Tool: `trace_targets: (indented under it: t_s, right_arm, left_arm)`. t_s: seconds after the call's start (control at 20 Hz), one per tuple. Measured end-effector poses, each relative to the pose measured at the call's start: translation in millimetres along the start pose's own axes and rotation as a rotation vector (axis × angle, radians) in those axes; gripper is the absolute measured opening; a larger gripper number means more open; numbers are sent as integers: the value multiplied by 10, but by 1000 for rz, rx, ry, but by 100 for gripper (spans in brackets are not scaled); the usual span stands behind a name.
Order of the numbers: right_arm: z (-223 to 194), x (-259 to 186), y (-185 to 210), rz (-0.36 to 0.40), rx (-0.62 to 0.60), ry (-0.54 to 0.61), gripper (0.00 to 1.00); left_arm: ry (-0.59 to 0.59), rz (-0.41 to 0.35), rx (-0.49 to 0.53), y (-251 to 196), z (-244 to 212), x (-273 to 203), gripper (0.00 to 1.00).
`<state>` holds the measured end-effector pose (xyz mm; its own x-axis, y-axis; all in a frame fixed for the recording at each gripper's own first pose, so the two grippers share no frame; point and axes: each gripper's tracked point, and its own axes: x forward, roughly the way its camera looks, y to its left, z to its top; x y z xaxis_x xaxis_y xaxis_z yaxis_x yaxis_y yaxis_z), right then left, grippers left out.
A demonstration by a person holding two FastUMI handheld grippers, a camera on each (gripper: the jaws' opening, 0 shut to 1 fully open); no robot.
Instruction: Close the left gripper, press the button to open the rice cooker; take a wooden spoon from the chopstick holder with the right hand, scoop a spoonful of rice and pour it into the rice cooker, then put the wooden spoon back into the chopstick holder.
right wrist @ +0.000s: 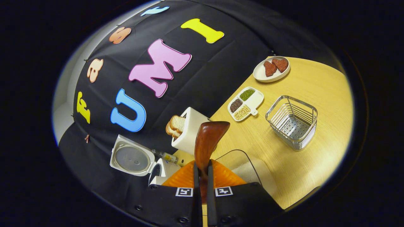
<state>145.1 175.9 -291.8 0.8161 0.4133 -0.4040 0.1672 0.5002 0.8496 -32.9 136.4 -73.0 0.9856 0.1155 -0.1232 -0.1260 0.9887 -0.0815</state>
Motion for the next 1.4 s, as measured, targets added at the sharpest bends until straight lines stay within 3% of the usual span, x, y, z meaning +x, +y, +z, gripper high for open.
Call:
trace_targets:
  t_s: [0.45,0.75,1.0,1.4]
  right_arm:
    - [303,-183,481,78,79,-17,11]
    - [358,-177,1183,158,59,-21,10]
    - [177,-34,1864,232,55,-4,10]
    - [-305,461,2646,254,11,24,10]
  left_arm:
    - [2,-31,-21,-55,-71,-68,95]
    - [15,-49,-30,-73,-216,-124,95]
    - [33,-45,-69,-35,-325,-175,95]
    - [41,-29,-82,117,-448,-302,95]
